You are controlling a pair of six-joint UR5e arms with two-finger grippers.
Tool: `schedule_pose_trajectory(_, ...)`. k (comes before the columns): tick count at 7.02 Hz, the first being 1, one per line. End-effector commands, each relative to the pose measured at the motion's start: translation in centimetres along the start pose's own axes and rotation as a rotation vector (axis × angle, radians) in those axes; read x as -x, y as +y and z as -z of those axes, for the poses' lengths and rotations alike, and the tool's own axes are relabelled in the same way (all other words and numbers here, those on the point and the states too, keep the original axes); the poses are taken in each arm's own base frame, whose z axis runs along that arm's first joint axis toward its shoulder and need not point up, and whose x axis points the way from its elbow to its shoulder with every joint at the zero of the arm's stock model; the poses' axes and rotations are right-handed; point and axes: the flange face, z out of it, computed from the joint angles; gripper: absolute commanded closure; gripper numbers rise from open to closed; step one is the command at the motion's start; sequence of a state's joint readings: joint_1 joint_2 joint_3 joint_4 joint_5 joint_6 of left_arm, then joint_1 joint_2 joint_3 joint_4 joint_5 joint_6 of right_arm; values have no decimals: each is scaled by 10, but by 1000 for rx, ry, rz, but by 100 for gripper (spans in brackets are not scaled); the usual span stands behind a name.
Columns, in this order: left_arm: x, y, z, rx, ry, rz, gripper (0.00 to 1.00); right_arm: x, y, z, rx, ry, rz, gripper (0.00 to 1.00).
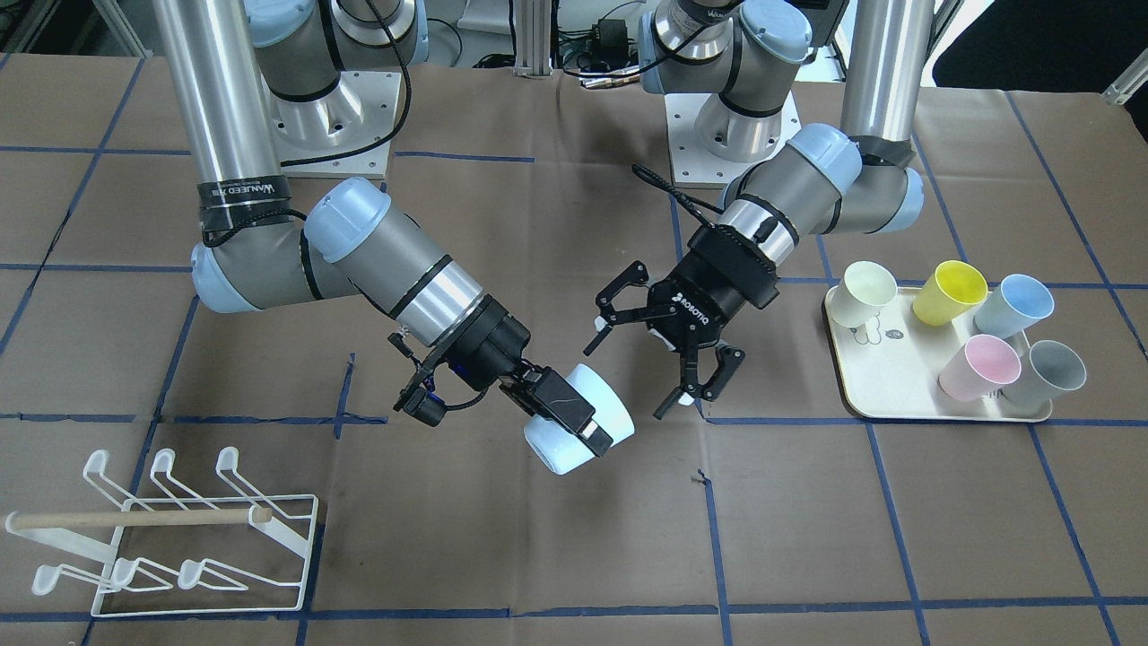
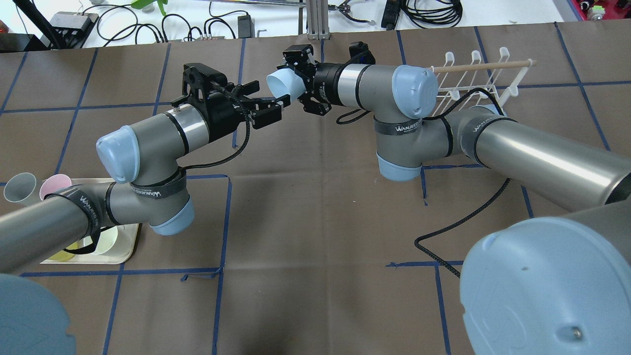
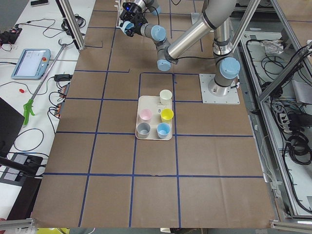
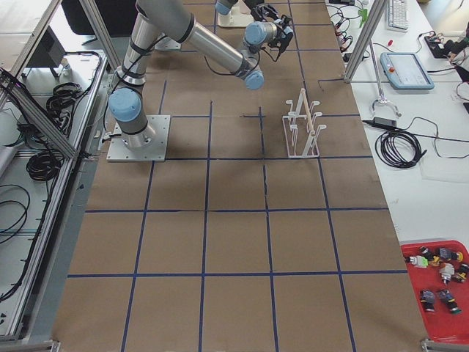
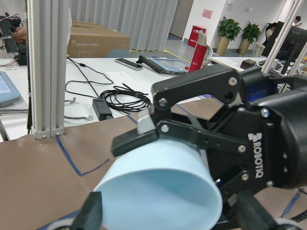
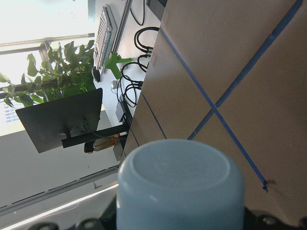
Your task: Transfer IKEA cup to right arm and place on rack
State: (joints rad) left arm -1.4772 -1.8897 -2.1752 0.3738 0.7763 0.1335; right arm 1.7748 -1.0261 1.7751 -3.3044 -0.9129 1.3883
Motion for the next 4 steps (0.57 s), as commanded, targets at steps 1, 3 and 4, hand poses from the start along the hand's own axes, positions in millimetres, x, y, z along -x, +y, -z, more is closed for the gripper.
schedule_pose_trajectory(1, 21, 3, 47, -22, -88, 44, 0, 2, -9, 5, -12, -7, -2, 53)
schedule_pose_trajectory(3, 38, -4, 51, -2, -147, 79, 0, 14, -44, 34, -82, -41, 19, 69)
schedule_pose_trajectory(4, 45, -22, 52, 50, -219, 114, 0, 19, -57, 50, -118, -46, 192, 77)
